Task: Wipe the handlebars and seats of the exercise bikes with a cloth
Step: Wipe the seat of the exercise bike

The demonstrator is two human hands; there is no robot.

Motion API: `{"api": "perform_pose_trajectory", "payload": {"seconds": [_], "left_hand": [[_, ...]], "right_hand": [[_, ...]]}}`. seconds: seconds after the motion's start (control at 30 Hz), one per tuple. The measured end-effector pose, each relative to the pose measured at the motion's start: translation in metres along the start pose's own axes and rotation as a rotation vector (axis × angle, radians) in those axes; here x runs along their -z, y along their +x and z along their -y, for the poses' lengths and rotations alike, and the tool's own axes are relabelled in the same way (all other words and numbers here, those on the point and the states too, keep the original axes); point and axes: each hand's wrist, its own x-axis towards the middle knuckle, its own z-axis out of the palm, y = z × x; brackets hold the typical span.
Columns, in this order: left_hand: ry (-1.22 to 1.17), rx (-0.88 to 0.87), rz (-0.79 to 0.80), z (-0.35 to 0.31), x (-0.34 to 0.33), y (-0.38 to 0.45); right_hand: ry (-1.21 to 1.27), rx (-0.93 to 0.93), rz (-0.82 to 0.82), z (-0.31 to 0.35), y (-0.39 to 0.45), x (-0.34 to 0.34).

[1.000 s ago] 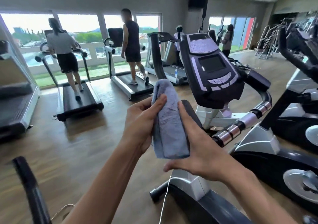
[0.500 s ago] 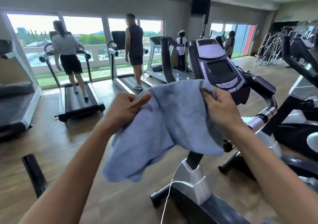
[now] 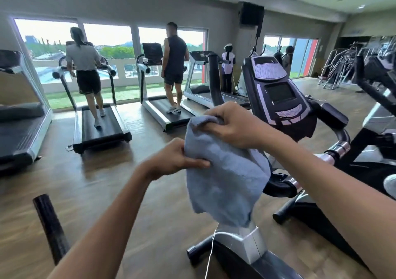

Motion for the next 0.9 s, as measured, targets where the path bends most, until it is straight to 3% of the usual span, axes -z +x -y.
{"api": "perform_pose_trajectory", "payload": {"seconds": [0.2,0.33,0.5,0.57,0.7,0.9], "left_hand": [[-0.163,-0.007,-0.032,0.033,0.003,0.004],[0.085,0.113,0.077,0.032,0.034,0.024],[0.159,-0.01,-0.356,-0.006,0.078,0.098],[0.304,-0.082,-0.359,-0.019,0.086,0.135],[0.557,0.0,-0.186,-0.008,0.086,0.192],[0.407,-0.077,-0.268,0.019,0.094,0.218]], "right_hand": [[-0.191,-0.137,0.232,-0.009,0.027,0.03],[-0.279,-0.121,0.023,-0.015,0.056,0.071],[-0.397,-0.21,-0.285,-0.042,0.091,0.142],[-0.466,-0.322,-0.305,-0.066,0.108,0.157],[-0.716,-0.494,-0.219,-0.123,0.12,0.137],[-0.814,-0.464,-0.263,-0.153,0.108,0.082]]}}
